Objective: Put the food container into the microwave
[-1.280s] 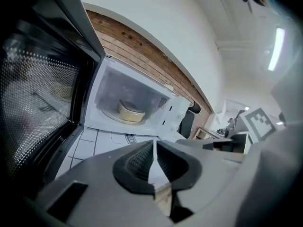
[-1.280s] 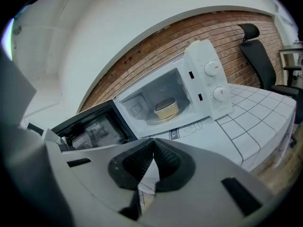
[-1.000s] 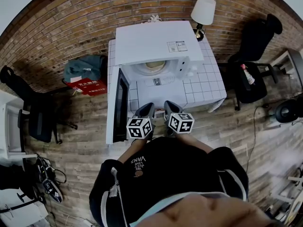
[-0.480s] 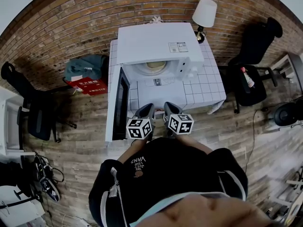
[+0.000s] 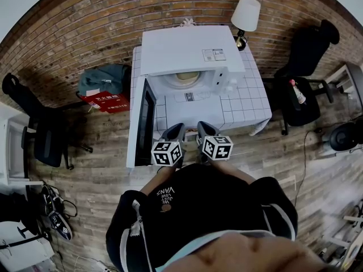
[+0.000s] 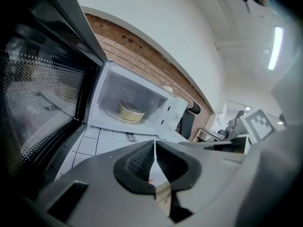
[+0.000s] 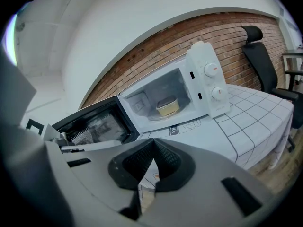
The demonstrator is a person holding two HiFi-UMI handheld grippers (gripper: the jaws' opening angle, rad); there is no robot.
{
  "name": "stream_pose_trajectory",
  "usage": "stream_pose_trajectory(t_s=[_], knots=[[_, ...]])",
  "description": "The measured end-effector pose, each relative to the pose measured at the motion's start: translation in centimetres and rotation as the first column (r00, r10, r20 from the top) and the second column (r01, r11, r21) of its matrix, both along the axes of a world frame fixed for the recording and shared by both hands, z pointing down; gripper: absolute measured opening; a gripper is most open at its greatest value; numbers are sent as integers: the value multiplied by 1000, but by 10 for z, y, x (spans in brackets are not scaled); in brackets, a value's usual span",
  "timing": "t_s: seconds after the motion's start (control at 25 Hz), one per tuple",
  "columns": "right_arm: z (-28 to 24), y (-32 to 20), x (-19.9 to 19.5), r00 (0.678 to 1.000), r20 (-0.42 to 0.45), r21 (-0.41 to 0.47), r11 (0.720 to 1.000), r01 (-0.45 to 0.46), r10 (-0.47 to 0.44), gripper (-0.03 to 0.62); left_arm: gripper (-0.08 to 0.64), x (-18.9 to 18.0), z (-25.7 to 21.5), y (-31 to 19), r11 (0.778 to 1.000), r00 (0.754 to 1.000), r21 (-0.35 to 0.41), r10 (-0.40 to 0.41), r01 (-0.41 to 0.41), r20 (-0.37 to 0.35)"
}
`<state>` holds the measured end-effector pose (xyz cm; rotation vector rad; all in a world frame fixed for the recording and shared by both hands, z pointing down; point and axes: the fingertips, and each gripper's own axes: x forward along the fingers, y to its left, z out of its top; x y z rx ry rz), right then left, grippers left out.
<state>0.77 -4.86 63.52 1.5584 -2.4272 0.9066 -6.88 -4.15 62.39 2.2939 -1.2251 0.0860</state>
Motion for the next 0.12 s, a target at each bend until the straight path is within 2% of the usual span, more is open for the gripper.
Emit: stream_pose_trajectory(t_s=[0.12], knots=[[0,-2,0,1000,1,1,1000,1,-1,5,20,-1,1,-1,1000,1000,-1,1,-1,2]])
